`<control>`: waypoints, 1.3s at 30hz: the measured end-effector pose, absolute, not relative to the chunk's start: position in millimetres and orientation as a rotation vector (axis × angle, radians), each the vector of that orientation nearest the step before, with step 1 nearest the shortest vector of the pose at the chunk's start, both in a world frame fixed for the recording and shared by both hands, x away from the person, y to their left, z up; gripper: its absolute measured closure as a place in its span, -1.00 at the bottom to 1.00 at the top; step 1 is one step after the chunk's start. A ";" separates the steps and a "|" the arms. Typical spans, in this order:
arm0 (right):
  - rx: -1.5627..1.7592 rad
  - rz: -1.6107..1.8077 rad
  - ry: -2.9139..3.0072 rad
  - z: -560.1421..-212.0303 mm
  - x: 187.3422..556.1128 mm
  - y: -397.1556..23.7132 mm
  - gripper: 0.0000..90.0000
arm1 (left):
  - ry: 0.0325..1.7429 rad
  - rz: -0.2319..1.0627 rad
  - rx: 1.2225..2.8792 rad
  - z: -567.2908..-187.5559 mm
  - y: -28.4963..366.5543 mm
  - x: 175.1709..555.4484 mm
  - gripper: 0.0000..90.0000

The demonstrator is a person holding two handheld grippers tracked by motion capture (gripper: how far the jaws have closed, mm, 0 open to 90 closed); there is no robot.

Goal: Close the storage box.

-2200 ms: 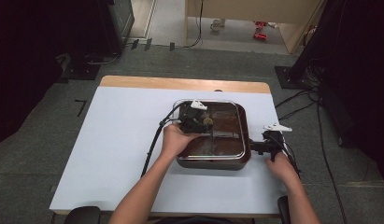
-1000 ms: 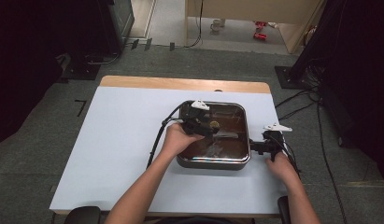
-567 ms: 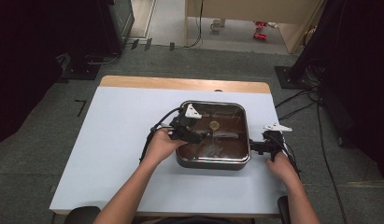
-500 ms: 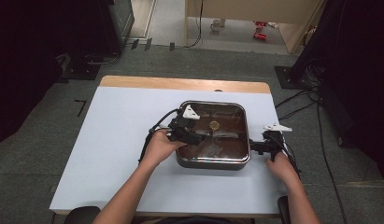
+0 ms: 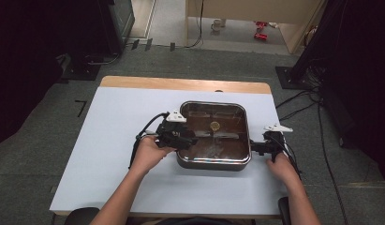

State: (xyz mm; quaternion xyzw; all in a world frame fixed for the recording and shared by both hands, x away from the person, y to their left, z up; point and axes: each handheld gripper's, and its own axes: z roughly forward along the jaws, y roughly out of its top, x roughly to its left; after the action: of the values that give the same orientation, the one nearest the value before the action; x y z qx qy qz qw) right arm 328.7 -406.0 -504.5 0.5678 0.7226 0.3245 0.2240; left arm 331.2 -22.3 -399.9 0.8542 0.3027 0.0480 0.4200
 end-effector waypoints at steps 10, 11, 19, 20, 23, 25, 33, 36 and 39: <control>1.568 0.896 1.994 -504.5 328.7 -405.9 -0.78 | 0.842 0.101 2.089 -408.0 9.9 318.2 -0.26; 1.569 0.896 1.994 -504.5 328.7 -405.9 -0.78 | 0.849 0.106 2.083 -408.6 13.1 317.0 -0.26; 1.567 0.895 1.994 -504.5 328.7 -405.9 -0.78 | 0.916 0.127 2.045 -419.1 40.3 308.6 -0.29; 1.567 0.896 1.994 -504.5 328.7 -405.9 -0.78 | 0.926 0.124 2.038 -421.6 43.3 307.9 -0.30; 1.567 0.896 1.994 -504.6 328.7 -405.9 -0.78 | 0.943 0.135 2.022 -429.3 51.6 305.3 -0.32; 1.567 0.896 1.995 -504.5 328.7 -406.0 -0.78 | 0.946 0.155 2.011 -434.5 56.2 302.9 -0.32; 1.568 0.896 1.993 -504.6 328.7 -405.9 -0.78 | 0.974 0.209 2.000 -456.0 67.6 296.4 -0.38; 1.568 0.896 1.994 -504.6 328.8 -405.9 -0.78 | 0.989 0.207 2.016 -463.6 68.4 295.6 -0.38; 1.567 0.896 1.993 -504.6 328.8 -405.9 -0.78 | 0.994 0.228 2.043 -470.0 66.9 295.9 -0.39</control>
State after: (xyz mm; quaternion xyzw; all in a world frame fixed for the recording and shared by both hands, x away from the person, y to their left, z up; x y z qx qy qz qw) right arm 328.8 -405.9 -504.6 0.5679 0.7223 0.3248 0.2241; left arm 295.9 66.9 -470.0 0.8137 0.3960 0.0906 0.4158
